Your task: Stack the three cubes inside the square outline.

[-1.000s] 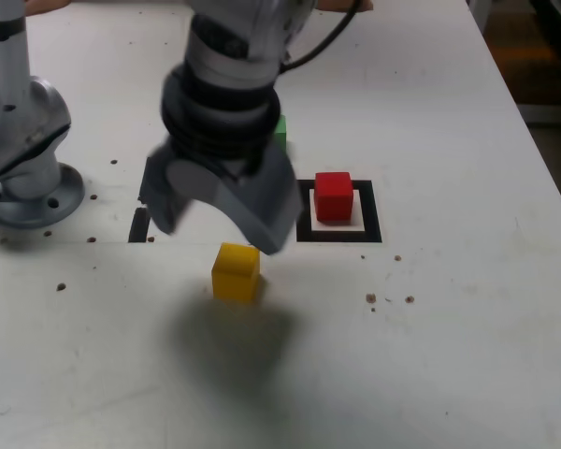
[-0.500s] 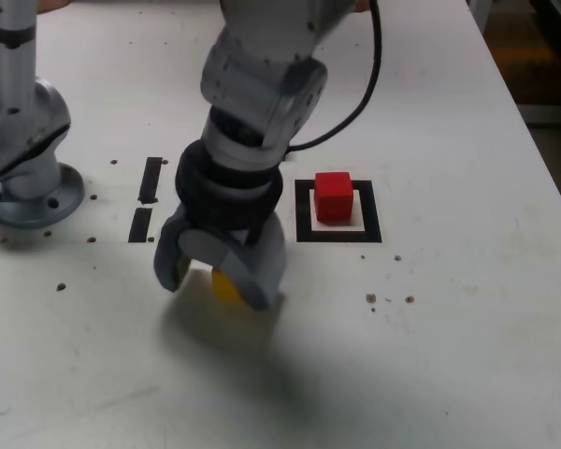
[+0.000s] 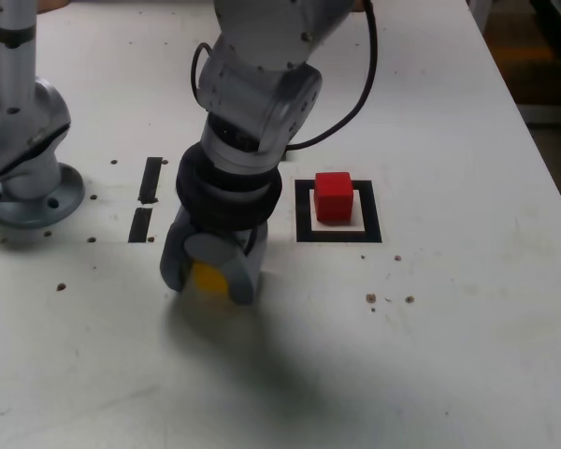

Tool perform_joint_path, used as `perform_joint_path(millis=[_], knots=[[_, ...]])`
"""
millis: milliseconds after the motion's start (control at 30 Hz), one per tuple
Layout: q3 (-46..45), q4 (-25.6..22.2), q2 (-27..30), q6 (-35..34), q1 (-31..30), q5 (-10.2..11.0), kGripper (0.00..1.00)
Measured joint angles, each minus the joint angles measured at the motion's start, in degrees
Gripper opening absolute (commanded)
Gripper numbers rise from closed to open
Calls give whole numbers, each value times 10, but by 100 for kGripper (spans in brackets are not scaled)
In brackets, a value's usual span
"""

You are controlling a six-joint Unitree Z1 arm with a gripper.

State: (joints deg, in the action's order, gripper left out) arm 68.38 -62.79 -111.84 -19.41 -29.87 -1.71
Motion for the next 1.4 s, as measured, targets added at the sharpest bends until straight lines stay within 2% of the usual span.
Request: perform_joint_path(millis=[100,167,267,400,500,633,733,800,900,1233,1400], knots=[[2,-7,15,-11,0,13,18],[16,-29,36,-20,2,26,18],[74,-91,62,-21,14,58,18],[151,-170,65,15,53,102,18],[210,-232,64,69,107,118,18],[285,-300,47,141,182,115,18],[342,-290,1,174,221,118,18],[384,-289,-39,179,228,116,18],[430,-289,-65,179,236,107,18],[409,-286,-76,149,236,66,18],[396,-279,-112,138,235,36,18]])
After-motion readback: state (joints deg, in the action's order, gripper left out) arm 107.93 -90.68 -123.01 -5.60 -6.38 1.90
